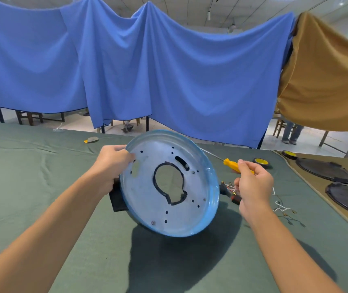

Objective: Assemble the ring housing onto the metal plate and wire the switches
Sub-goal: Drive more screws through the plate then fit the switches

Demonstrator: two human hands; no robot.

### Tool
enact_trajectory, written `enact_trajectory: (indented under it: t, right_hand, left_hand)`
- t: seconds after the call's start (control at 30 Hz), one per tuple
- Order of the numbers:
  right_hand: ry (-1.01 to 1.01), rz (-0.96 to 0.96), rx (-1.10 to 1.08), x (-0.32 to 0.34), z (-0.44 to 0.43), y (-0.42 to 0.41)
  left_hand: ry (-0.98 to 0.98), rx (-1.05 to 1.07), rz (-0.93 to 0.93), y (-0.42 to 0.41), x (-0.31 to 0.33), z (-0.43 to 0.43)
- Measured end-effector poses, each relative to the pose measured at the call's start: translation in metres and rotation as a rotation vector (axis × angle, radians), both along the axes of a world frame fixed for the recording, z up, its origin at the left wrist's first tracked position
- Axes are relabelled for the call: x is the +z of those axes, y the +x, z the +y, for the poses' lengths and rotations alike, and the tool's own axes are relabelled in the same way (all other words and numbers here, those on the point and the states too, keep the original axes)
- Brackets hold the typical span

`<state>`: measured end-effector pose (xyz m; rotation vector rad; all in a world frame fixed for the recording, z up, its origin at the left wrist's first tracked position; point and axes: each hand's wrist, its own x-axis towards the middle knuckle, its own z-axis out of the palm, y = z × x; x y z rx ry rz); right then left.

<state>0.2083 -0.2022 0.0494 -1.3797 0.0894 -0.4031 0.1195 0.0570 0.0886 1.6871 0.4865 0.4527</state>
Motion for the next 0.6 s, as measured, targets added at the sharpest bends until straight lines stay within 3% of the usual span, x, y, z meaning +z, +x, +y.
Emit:
enact_trajectory:
  t: [0.13, 0.27, 0.4, 0.47, 0.6]
  right_hand:
    - [0.051, 0.059, -0.037, -0.006, -0.012, -0.007]
    - [0.169, 0.125, -0.012, -0.019, -0.017, -0.013]
    - [0.142, 0.153, 0.045, -0.040, -0.015, -0.019]
    - [-0.044, 0.127, 0.065, -0.052, -0.013, -0.024]
    - [-0.714, -0.124, 0.008, -0.072, -0.012, -0.034]
  left_hand:
    - [0.217, 0.131, -0.152, -0.008, 0.013, -0.010]
    - [0.611, 0.277, -0.265, -0.013, 0.021, -0.027]
    - [0.813, 0.338, -0.254, -0.013, 0.011, -0.040]
    - [0.891, 0.352, -0.239, -0.014, 0.004, -0.047]
    - [1.176, 0.352, -0.340, -0.008, -0.008, -0.059]
